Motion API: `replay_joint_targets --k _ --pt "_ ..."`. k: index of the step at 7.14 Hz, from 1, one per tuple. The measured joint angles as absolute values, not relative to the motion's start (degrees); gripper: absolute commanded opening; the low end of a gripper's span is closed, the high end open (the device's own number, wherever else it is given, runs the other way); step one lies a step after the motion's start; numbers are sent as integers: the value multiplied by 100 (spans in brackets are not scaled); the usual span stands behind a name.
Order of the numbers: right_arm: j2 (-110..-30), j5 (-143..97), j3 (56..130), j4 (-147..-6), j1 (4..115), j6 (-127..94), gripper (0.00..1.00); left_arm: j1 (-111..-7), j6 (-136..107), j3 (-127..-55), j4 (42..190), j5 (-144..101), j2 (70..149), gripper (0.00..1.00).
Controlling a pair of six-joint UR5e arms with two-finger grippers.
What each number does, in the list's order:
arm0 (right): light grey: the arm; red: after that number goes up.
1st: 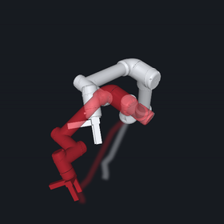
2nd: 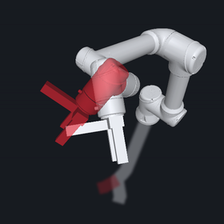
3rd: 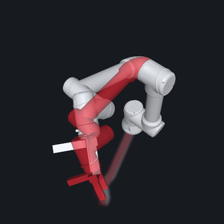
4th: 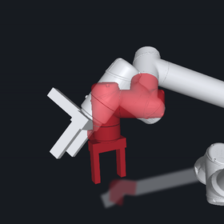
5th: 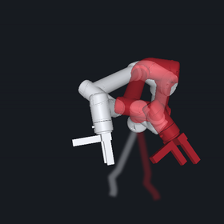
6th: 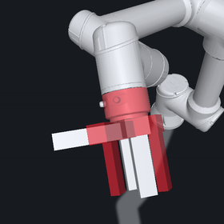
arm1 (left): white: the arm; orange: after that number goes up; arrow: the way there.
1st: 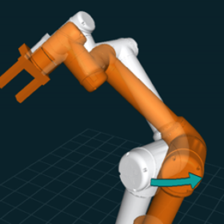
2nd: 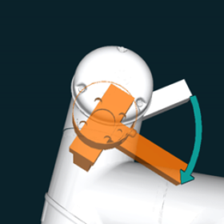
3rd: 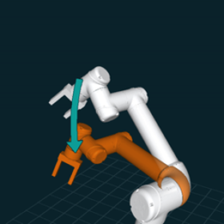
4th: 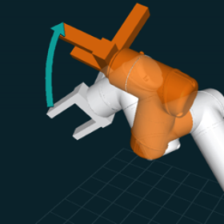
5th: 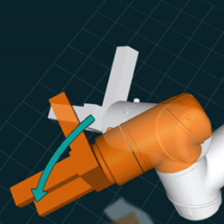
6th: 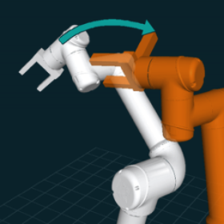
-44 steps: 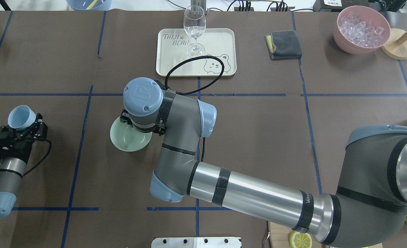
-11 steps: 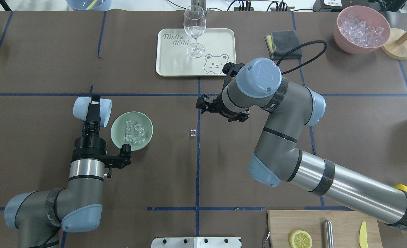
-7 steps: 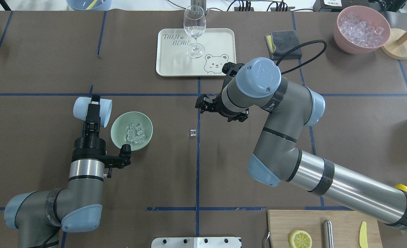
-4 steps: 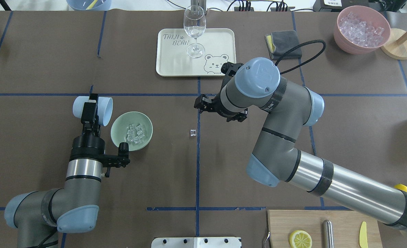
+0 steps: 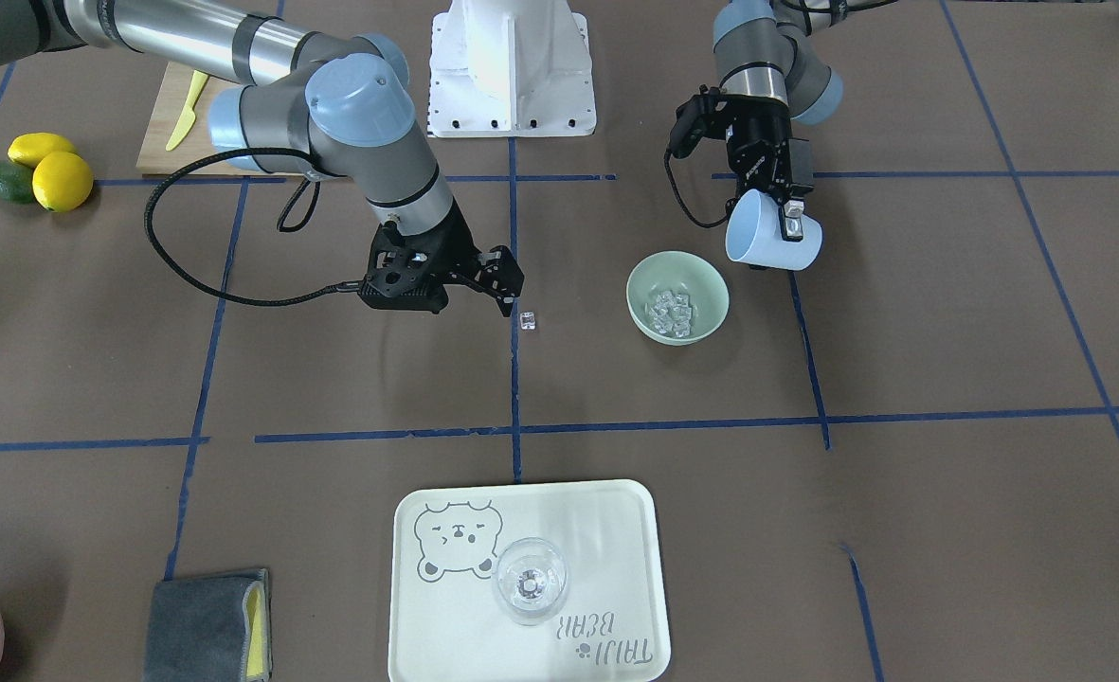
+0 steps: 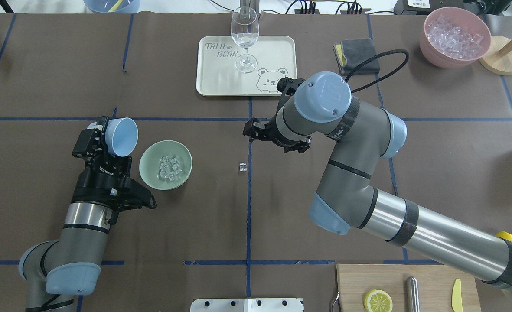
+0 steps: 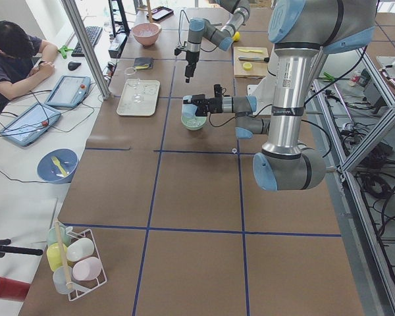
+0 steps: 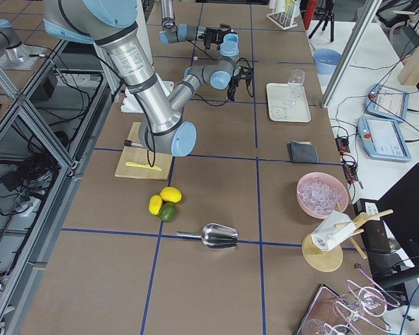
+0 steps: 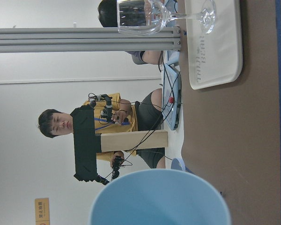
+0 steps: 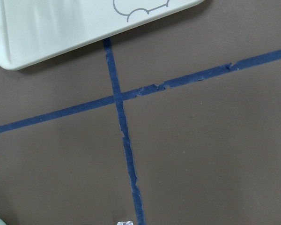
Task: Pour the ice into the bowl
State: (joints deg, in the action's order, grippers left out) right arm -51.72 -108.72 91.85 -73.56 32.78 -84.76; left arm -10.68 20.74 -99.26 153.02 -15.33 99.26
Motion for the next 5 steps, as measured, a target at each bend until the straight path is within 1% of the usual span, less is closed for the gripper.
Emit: replay_joint_targets --k 2,5 --pt "-5173 -10872 9185 -7356 3298 -8473 100 -992 465 -9820 15640 -1725 9945 0" --pt "-5169 -10880 9185 -7357 3304 -8480 100 -838 -1986 -9849 15778 -2033 9979 0"
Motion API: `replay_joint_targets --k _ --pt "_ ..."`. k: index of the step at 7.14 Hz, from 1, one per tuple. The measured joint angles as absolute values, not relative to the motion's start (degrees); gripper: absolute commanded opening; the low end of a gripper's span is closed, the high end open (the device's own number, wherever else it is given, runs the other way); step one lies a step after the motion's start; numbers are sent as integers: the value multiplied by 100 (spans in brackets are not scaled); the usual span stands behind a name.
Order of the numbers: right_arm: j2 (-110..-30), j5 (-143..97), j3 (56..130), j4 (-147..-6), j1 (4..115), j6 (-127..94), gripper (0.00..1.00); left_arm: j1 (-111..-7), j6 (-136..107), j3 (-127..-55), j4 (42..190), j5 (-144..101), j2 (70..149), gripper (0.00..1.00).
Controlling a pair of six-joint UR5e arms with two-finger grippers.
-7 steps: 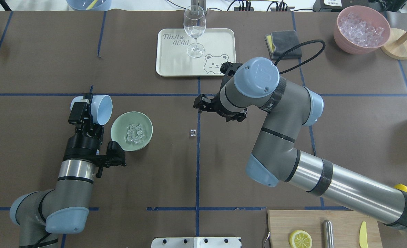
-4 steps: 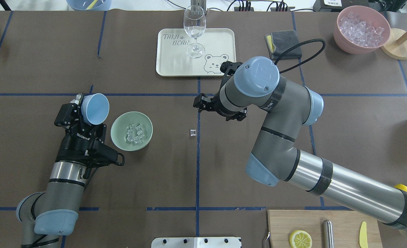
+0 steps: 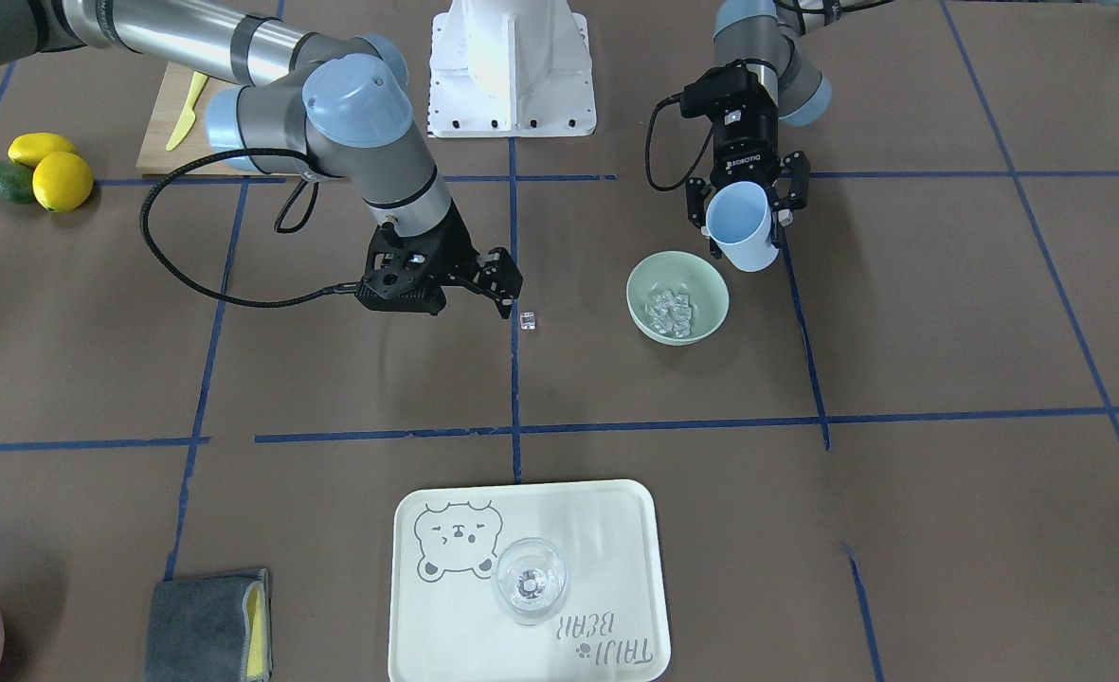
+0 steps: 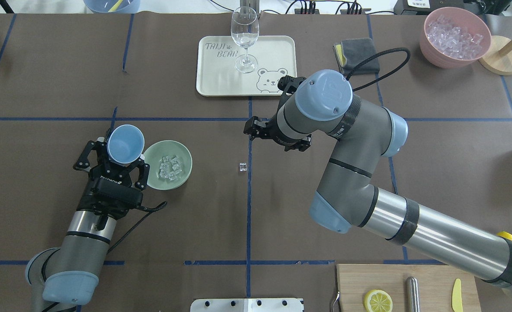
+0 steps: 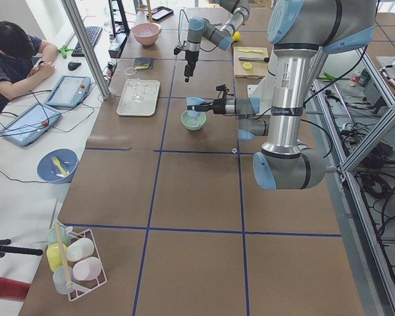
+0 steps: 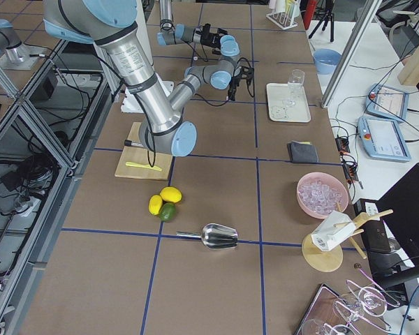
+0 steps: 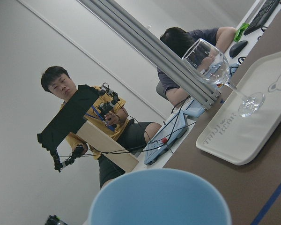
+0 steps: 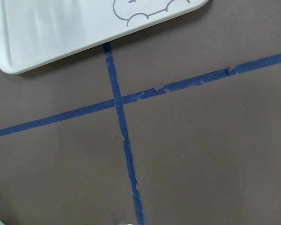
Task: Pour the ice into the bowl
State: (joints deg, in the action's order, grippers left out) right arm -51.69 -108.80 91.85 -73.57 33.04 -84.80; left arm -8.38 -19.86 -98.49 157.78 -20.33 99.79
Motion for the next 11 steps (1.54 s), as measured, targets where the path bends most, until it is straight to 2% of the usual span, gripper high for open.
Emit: replay_joint_targets --k 4,11 --pt "-5156 -10875 9185 -7356 3304 -8509 100 -819 -3532 -9873 15948 -2194 9794 0" --pt "-5097 -10870 9185 -7356 3270 -8548 100 -1256 -4158 -9804 17739 -2565 7344 0"
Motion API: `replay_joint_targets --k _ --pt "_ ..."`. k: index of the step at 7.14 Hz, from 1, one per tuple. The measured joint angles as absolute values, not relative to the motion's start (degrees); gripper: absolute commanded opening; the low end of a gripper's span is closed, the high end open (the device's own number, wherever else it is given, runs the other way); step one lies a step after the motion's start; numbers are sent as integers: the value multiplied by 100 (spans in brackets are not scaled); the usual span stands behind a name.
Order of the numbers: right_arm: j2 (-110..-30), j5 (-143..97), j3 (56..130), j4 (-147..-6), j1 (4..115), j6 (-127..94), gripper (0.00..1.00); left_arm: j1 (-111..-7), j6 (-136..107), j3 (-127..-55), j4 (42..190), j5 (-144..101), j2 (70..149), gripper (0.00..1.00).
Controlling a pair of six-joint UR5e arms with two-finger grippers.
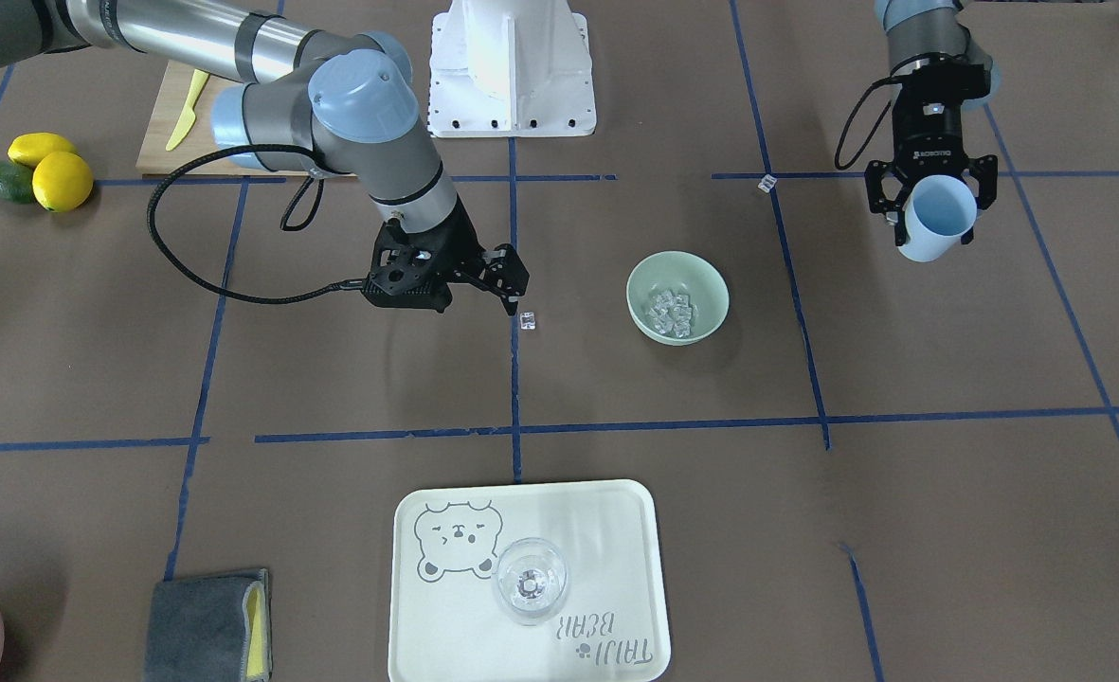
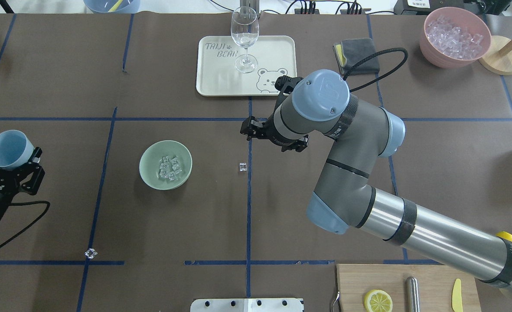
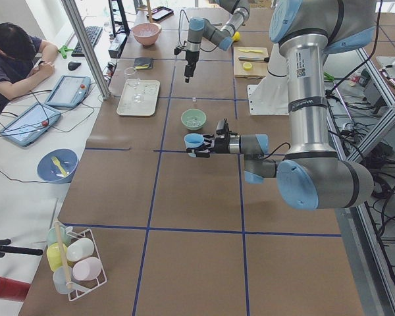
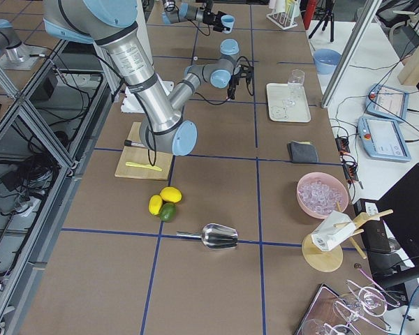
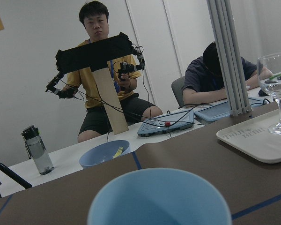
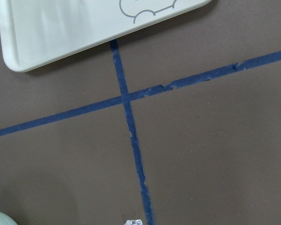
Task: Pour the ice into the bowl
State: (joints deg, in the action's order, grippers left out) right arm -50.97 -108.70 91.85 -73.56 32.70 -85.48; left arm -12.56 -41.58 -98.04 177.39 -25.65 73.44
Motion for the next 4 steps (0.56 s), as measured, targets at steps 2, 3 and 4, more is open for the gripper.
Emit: replay_joint_targets --k 2,3,4 --pt "-5024 -10864 9185 -7356 3257 -8557 100 -1381 -5194 -9603 17794 -2828 7252 0" --pt "-4998 -10864 9185 -7358 3254 -8559 100 -1395 -5426 -9379 17797 -2865 7284 0" --pt "-4976 -10863 9184 -7360 3253 -8560 100 -1407 -5512 -9149 17795 -2877 7335 0"
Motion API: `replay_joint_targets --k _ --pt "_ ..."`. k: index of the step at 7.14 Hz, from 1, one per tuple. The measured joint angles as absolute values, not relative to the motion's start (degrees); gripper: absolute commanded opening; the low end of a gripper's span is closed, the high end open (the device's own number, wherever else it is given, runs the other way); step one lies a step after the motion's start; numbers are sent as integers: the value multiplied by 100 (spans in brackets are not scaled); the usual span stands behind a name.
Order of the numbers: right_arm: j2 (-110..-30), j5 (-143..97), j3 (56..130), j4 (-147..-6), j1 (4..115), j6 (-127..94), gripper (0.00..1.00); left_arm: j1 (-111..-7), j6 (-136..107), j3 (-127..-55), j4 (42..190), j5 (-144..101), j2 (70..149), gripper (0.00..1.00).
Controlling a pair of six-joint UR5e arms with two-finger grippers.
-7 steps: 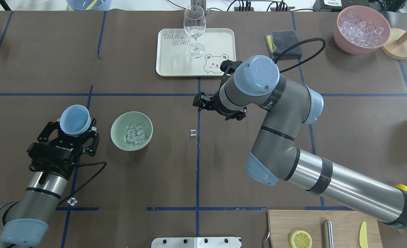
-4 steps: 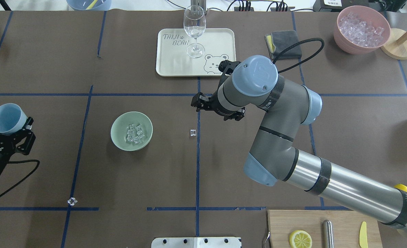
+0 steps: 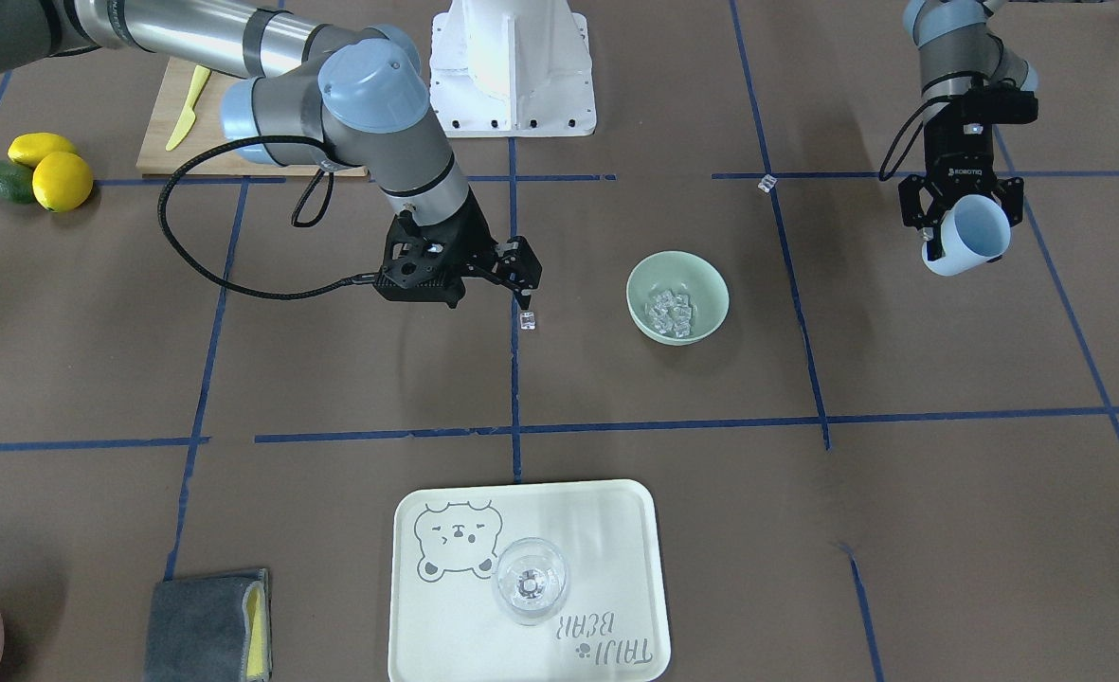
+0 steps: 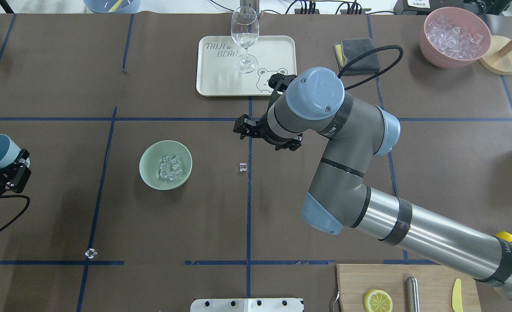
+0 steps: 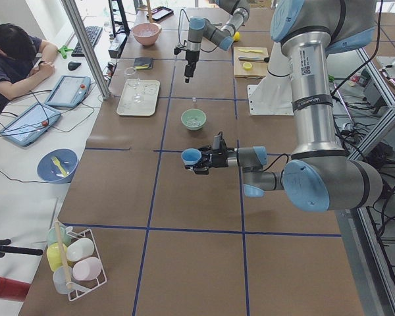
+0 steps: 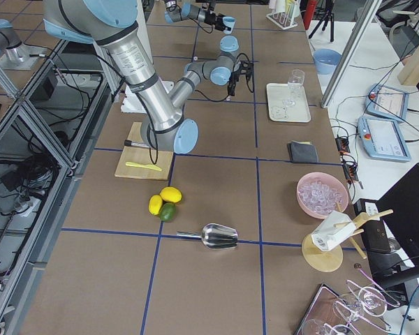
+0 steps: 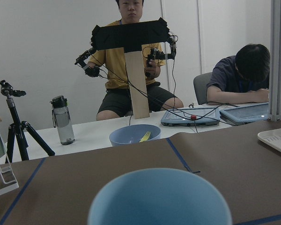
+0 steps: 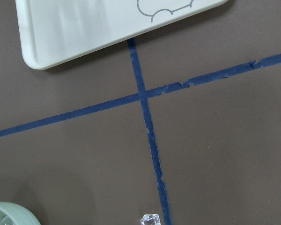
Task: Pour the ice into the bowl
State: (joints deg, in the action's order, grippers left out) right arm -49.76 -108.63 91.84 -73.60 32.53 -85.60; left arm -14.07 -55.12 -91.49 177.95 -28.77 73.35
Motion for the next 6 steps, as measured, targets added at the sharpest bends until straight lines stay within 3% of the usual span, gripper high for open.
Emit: replay_joint_targets --k 6 --pt "-4873 -10855 9167 -7366 3252 -8561 100 -1462 -5970 -8108 17738 -2909 7957 0"
